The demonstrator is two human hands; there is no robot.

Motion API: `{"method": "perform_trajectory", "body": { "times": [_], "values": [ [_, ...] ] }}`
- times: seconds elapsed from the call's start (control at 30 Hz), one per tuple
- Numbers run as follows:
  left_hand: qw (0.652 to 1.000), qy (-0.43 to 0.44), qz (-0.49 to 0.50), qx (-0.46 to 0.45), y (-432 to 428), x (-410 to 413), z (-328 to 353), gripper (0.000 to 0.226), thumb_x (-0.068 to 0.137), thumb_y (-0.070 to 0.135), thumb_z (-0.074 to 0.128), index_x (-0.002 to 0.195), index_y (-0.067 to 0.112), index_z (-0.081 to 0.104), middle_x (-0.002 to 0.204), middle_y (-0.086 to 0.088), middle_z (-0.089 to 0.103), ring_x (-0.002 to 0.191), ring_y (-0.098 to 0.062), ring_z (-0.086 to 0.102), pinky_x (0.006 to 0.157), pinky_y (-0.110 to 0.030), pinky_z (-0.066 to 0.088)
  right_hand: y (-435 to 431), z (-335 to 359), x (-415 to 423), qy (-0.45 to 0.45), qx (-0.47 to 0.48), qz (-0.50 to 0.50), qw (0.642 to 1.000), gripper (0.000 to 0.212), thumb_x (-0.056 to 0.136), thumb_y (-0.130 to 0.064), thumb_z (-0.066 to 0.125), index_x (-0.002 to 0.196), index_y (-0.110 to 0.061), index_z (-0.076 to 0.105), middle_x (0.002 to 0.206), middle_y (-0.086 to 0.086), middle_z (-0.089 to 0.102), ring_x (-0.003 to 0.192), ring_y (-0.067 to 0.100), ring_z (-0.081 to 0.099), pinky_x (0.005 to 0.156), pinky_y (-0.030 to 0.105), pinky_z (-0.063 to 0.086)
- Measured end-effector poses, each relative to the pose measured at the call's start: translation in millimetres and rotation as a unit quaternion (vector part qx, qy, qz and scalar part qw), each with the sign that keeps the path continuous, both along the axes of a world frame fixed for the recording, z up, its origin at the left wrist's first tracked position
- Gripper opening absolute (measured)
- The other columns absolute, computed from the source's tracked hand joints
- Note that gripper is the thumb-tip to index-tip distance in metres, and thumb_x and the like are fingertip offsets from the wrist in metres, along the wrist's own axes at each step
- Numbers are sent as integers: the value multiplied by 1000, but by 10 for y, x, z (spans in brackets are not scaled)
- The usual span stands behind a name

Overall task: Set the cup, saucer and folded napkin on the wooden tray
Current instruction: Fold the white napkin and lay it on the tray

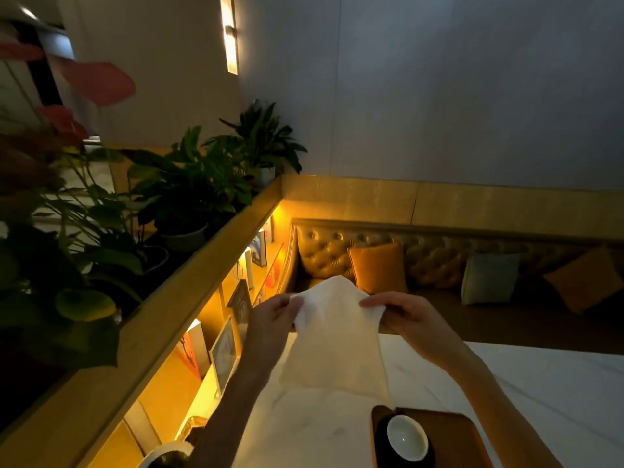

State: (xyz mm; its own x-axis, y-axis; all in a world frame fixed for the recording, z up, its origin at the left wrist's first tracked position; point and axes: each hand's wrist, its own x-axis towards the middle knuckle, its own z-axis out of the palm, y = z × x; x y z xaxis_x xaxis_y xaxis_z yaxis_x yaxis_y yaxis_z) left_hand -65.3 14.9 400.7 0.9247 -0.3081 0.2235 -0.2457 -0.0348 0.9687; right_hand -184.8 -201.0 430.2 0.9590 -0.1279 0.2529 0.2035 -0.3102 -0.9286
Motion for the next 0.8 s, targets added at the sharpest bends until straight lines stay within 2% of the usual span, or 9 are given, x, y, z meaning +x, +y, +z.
{"method": "perform_trajectory", "body": {
  "times": [0.1, 0.2, 0.3, 0.37, 0.47, 0.57, 0.63, 0.73, 0.8],
  "values": [
    [999, -37, -22, 18, -54, -314, 66, 21, 97, 20, 55, 112, 20, 69, 96, 5, 73, 87, -2, 70, 72, -17, 57, 314, 27, 23, -7, -148, -52, 988, 23, 90, -7, 58, 105, -22, 68, 111, -2, 64, 102, 14, 66, 85, 26, 58],
    [997, -49, -44, 26, -92, -536, 88, 23, 98, 18, 52, 114, 19, 68, 102, 0, 71, 97, -14, 67, 87, -36, 58, 497, 15, 12, -49, -285, -81, 954, 21, 89, -17, 62, 107, -23, 68, 120, -4, 58, 107, 8, 59, 90, 20, 54],
    [997, -56, -38, 26, -102, -654, 81, 18, 97, 21, 53, 106, 28, 67, 95, 7, 71, 93, -12, 68, 88, -38, 58, 527, -22, -39, -96, -352, -109, 925, 21, 87, -21, 64, 107, -20, 69, 125, -3, 56, 114, 9, 52, 96, 22, 50],
    [997, -63, -40, 20, -115, -686, 82, 18, 95, 24, 56, 104, 32, 69, 94, 7, 73, 90, -9, 69, 85, -36, 60, 521, -20, -81, -99, -349, -116, 924, 20, 87, -27, 64, 106, -21, 67, 113, -5, 64, 106, 10, 57, 90, 23, 52],
    [996, -71, -52, 9, -143, -699, 101, 25, 92, 27, 60, 86, 51, 67, 81, 19, 73, 83, -3, 70, 78, -29, 60, 510, 24, -118, -74, -302, -113, 944, 19, 85, -35, 64, 101, -25, 61, 97, -13, 63, 91, 1, 59, 77, 8, 47],
    [995, -79, -53, 3, -185, -706, 144, 41, 92, 27, 61, 72, 63, 65, 73, 31, 70, 82, 7, 67, 71, -11, 55, 489, 82, -119, -92, -312, -120, 938, 16, 85, -29, 66, 97, -19, 65, 94, -8, 67, 84, -3, 59, 72, 9, 46],
    [995, -85, -55, 4, -192, -705, 169, 41, 93, 32, 57, 73, 68, 63, 75, 38, 68, 84, 11, 66, 68, -6, 51, 499, 128, -118, -98, -318, -129, 934, 16, 85, -30, 66, 98, -19, 66, 95, -7, 69, 83, 0, 61, 73, 16, 51],
    [993, -77, -94, -9, -167, -706, 165, 19, 85, 48, 54, 87, 64, 65, 87, 36, 70, 90, 9, 67, 69, -7, 52, 549, 175, -110, -90, -321, -146, 931, 20, 85, -33, 66, 99, -19, 65, 95, -2, 70, 84, 10, 66, 75, 27, 57],
    [992, -79, -102, -17, -129, -688, 145, 19, 86, 42, 61, 94, 58, 66, 92, 35, 71, 92, 10, 67, 73, -3, 49, 577, 183, -99, -88, -327, -150, 929, 21, 84, -37, 65, 97, -21, 63, 91, -5, 69, 81, 7, 64, 73, 27, 58]
  ]
}}
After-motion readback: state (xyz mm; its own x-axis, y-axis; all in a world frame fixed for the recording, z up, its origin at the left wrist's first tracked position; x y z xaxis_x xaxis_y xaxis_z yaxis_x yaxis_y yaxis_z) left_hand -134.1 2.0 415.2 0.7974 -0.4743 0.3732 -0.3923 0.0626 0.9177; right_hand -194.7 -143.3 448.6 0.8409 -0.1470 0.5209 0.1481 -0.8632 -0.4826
